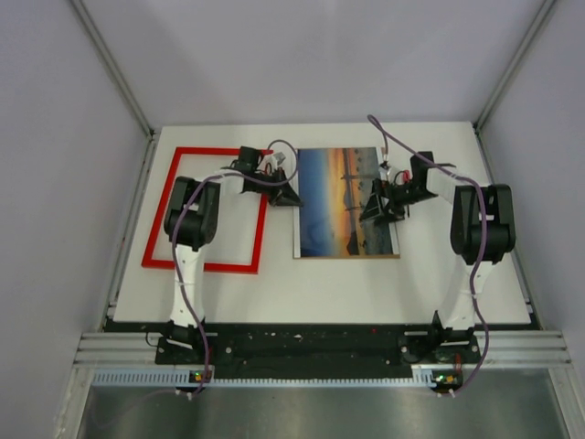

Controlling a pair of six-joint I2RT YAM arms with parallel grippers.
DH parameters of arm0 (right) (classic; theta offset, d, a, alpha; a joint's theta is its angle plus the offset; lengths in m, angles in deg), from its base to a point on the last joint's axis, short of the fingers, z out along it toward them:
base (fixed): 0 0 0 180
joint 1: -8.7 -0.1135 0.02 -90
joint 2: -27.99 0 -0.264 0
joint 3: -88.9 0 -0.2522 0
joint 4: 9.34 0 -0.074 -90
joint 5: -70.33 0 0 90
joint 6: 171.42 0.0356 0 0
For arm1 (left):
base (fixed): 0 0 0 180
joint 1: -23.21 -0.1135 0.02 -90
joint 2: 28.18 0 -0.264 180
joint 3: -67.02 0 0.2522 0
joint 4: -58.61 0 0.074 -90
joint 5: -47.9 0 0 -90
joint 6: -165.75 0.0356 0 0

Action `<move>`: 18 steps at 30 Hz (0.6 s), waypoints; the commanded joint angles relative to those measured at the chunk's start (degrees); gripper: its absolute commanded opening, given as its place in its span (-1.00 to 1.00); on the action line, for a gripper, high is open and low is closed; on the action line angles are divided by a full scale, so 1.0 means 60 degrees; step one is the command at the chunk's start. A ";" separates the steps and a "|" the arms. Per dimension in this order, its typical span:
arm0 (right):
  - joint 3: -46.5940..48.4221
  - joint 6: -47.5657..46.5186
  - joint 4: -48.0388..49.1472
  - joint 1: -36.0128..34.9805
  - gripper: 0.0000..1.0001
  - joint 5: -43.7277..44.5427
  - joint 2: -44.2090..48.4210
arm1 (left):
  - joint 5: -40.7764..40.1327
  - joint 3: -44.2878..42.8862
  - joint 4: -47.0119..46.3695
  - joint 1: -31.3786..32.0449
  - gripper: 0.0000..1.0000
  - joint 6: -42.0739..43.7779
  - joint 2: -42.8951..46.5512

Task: Take the photo out of the frame
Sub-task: Pick up the photo frame item from the photo frame.

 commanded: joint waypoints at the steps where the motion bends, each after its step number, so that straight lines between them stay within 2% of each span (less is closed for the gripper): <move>1: 0.0427 -0.0726 -0.0227 0.0204 0.98 0.0810 0.0446 | 0.0322 -0.0118 0.0496 -0.0519 -1.00 0.0669 0.1535; 3: 0.0500 -0.0829 -0.0374 0.0337 0.98 0.0766 0.0563 | 0.0351 -0.0147 0.1096 -0.0783 -1.00 0.1196 0.1872; 8: 0.0486 -0.0990 -0.0579 0.0630 0.98 0.0824 0.0652 | 0.0308 -0.0952 0.4624 -0.1501 -1.00 0.3846 0.2209; 18: 0.0706 -0.0859 -0.0624 0.0630 0.98 0.1132 0.0506 | -0.0454 -0.0470 0.8214 -0.3609 -1.00 0.7260 0.3367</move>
